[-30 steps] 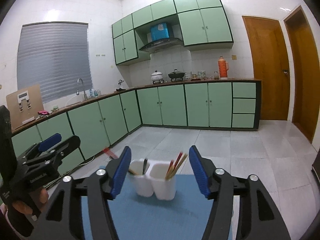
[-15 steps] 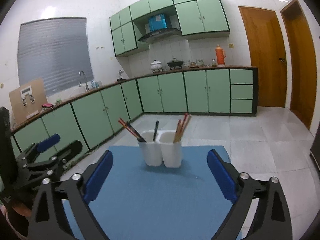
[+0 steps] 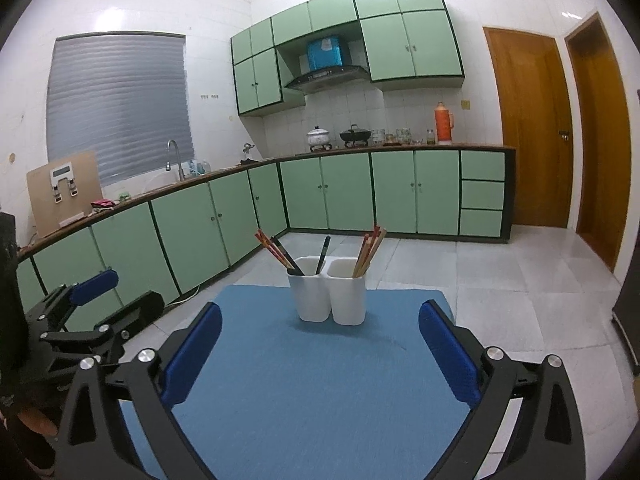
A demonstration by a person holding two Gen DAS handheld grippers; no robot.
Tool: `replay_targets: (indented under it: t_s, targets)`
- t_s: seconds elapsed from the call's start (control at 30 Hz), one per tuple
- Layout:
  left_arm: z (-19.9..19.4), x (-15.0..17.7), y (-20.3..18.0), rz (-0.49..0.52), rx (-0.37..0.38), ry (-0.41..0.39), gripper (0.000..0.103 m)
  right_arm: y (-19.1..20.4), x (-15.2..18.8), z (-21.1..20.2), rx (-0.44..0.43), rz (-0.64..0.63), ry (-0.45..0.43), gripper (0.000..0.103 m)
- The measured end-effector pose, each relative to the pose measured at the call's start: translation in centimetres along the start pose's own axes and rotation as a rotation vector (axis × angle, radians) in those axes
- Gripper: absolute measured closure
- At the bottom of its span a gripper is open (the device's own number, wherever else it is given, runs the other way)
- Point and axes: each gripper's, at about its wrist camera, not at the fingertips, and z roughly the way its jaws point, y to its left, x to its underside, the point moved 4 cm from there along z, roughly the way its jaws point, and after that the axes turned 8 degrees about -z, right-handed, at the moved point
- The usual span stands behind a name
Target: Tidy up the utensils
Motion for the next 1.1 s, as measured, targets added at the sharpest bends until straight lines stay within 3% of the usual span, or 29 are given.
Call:
replay_targets:
  t_s: [1.1]
  targets:
    - [-1.7, -0.7, 0.3, -0.018, -0.012, -0.030, 0.006, 0.8, 0.2, -1.9, -0.002, -0.017, -0.027, 0.006]
